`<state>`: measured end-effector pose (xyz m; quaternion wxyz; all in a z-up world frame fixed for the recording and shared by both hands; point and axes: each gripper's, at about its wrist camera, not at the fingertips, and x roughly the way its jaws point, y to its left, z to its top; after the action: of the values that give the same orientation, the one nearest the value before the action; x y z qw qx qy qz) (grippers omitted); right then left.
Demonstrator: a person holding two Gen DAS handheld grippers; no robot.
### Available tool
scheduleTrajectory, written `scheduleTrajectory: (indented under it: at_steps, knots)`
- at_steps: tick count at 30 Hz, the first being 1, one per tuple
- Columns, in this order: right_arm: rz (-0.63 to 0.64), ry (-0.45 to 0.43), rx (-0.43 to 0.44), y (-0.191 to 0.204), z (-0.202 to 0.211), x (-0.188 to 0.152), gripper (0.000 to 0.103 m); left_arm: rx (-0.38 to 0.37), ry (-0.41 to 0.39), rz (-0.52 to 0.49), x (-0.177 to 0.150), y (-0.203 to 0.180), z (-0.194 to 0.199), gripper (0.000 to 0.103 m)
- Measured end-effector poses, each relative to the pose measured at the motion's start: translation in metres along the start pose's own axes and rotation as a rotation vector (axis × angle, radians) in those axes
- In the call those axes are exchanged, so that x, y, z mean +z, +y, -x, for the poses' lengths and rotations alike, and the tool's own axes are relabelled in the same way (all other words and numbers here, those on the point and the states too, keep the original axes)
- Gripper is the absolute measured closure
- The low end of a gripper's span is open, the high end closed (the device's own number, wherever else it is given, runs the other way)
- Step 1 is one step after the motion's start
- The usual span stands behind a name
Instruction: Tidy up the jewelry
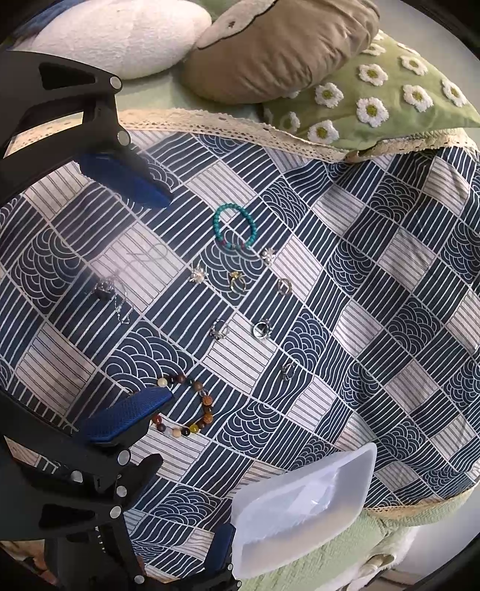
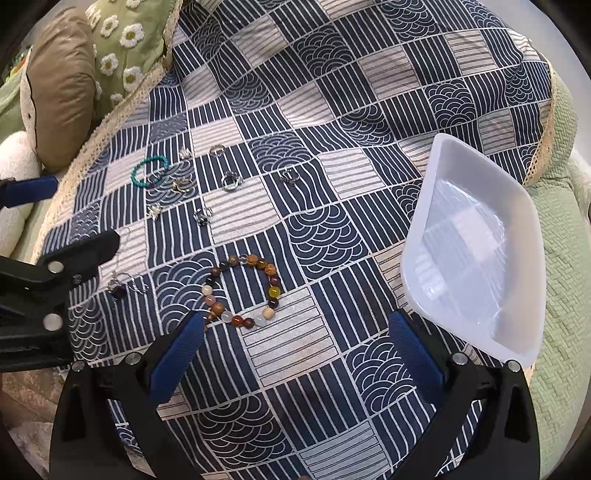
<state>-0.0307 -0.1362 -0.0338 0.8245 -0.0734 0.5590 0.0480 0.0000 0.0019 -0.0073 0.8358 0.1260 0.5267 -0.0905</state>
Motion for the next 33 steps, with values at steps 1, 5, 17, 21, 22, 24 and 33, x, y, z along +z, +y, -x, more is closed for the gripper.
scheduleTrajectory:
  at_steps: [1,5,17,21,22,24,33]
  knots:
    - [-0.005,0.004,0.003,-0.001,-0.002,0.001,0.004,0.0,0.001,0.0,0.0,0.0,-0.001,0.01]
    - [-0.042,0.018,0.059,-0.006,-0.006,0.001,0.004,0.007,0.009,0.004,-0.001,0.002,-0.004,0.01]
    - [-0.011,0.017,0.019,0.013,-0.027,0.001,0.004,0.068,0.099,0.008,-0.011,0.018,-0.042,0.01]
    - [0.01,0.024,-0.002,0.018,-0.038,0.003,0.005,0.066,0.13,0.027,-0.022,0.028,-0.063,0.01]
    - [0.006,0.033,-0.002,0.017,-0.042,0.003,0.006,0.067,0.138,0.032,-0.025,0.031,-0.067,0.01]
    - [-0.008,0.055,0.001,0.014,-0.052,0.004,0.018,0.081,0.148,0.042,-0.031,0.036,-0.077,0.011]
    - [-0.027,0.119,-0.021,0.011,-0.075,0.002,0.038,0.049,0.171,0.069,-0.046,0.04,-0.096,0.012]
